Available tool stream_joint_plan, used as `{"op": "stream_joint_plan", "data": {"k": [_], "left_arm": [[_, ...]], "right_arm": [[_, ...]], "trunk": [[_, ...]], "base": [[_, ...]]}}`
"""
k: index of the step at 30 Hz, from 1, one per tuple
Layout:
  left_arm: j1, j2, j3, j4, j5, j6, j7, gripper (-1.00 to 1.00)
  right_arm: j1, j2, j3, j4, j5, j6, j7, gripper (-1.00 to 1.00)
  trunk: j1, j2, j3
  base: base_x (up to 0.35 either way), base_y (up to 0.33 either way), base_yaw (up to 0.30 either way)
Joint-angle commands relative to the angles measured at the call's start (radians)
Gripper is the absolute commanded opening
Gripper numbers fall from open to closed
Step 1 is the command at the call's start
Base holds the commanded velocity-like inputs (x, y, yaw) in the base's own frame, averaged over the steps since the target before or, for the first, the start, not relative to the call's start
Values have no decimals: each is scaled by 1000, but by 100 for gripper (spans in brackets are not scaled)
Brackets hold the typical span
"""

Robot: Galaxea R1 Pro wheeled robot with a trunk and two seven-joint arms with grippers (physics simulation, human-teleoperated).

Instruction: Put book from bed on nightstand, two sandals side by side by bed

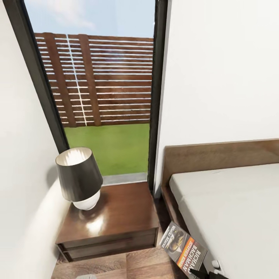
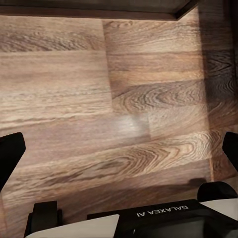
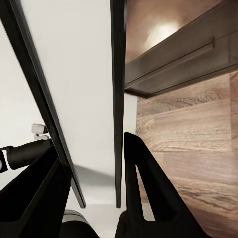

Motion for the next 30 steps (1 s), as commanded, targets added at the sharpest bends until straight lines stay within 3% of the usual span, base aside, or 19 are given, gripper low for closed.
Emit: {"op": "stream_joint_plan", "data": {"k": [1, 15, 30], "left_arm": [[0, 0, 4, -1, 10, 10, -5, 100], [0, 0, 4, -2, 10, 10, -6, 100], [0, -1, 3, -1, 10, 10, -5, 100]], "right_arm": [[-1, 0, -4, 2, 0, 7, 3, -100], [-1, 0, -4, 2, 0, 7, 5, -100], [-1, 0, -4, 2, 0, 7, 5, -100]], "trunk": [[0, -1, 1], [0, -1, 8], [0, -1, 8]], "base": [[0, 0, 0], [0, 0, 8], [31, 0, 225]]}}
